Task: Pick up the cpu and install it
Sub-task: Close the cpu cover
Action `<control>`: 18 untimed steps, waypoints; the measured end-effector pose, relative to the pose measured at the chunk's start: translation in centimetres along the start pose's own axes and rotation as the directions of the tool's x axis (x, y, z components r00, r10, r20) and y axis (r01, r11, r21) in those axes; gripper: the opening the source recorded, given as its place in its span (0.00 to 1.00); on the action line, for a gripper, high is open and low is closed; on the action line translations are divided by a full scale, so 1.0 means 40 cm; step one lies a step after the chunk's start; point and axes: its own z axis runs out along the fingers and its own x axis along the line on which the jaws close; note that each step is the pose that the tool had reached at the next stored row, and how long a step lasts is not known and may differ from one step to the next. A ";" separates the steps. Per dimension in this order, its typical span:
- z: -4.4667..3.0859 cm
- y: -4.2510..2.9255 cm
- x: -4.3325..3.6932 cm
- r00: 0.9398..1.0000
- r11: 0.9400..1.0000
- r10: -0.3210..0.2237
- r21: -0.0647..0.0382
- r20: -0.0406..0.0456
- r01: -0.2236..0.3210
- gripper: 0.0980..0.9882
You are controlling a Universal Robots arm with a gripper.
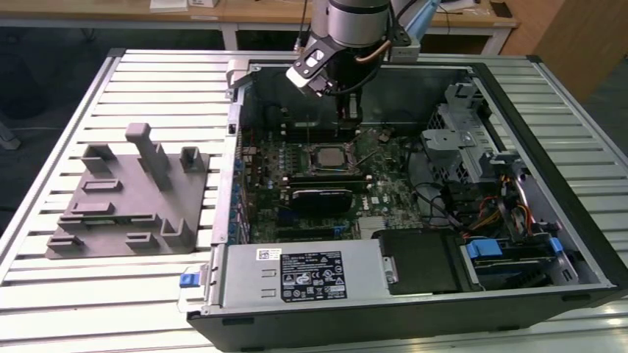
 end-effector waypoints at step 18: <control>0.001 0.049 0.001 1.000 1.000 0.000 0.000 0.000 0.000 0.01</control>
